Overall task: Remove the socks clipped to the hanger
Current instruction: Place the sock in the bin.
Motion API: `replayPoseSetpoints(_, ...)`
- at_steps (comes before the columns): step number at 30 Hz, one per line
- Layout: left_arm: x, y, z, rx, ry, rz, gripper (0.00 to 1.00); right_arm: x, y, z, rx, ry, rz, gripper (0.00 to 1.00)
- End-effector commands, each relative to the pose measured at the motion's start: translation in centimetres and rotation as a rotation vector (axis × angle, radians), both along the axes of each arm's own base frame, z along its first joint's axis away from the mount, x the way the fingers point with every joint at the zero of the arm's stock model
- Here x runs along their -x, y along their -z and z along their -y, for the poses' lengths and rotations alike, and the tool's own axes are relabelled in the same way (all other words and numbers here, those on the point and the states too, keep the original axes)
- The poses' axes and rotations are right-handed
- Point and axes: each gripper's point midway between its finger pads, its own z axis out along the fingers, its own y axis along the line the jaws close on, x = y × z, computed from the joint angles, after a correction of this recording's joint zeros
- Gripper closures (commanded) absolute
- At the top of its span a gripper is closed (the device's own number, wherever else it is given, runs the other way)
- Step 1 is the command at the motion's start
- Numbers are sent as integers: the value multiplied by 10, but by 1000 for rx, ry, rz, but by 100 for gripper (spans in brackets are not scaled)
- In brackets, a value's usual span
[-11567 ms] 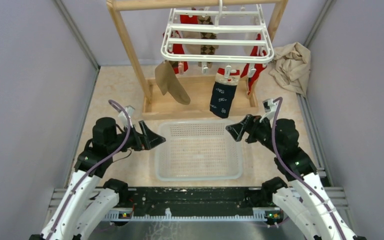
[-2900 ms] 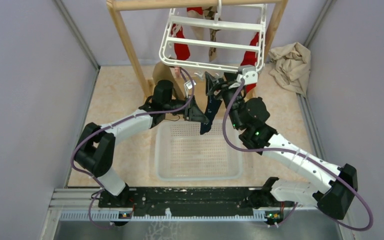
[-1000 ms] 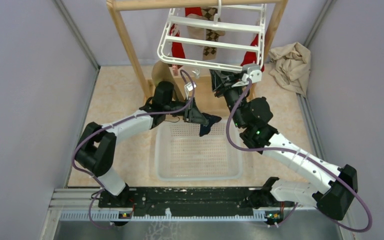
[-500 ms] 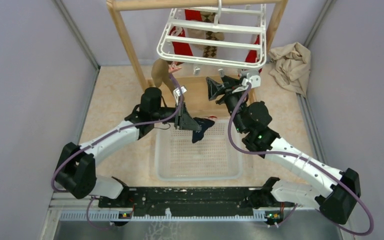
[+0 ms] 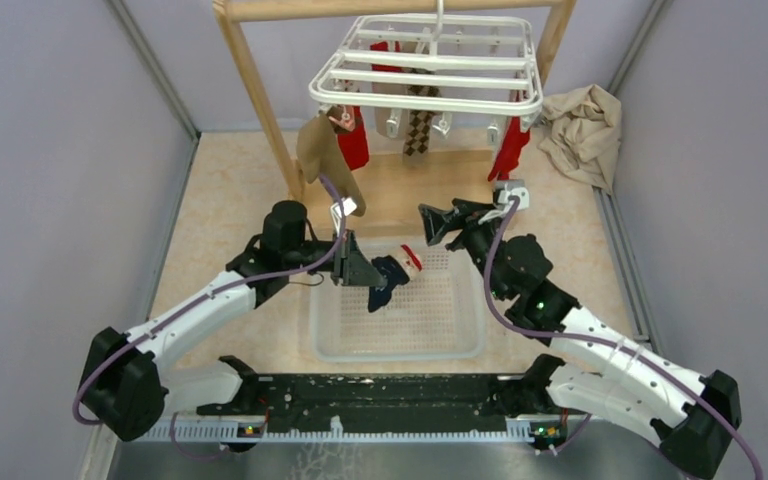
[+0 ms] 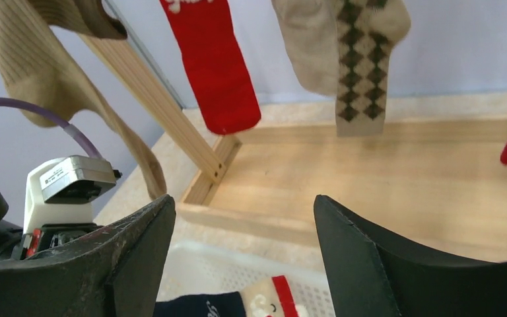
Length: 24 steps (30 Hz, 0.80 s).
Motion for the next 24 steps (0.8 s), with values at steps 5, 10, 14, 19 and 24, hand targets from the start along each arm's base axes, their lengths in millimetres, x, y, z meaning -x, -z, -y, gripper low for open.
replayPoseSetpoints(5, 19, 44, -15, -81, -37, -56, 99, 29, 41, 10, -34, -68, -158, 22)
replayPoseSetpoints(10, 30, 71, -22, -126, -49, -105, 99, 40, 64, 15, -25, -82, -226, 22)
replayPoseSetpoints(14, 34, 92, -28, -169, -77, -137, 98, 47, 74, 18, -24, -92, -253, 22)
replayPoseSetpoints(19, 31, 114, -32, -219, -118, -152, 90, 53, 83, 20, -12, -105, -286, 21)
replayPoseSetpoints(24, 25, 125, -32, -245, -148, -163, 63, 58, 89, 16, 18, -136, -320, 21)
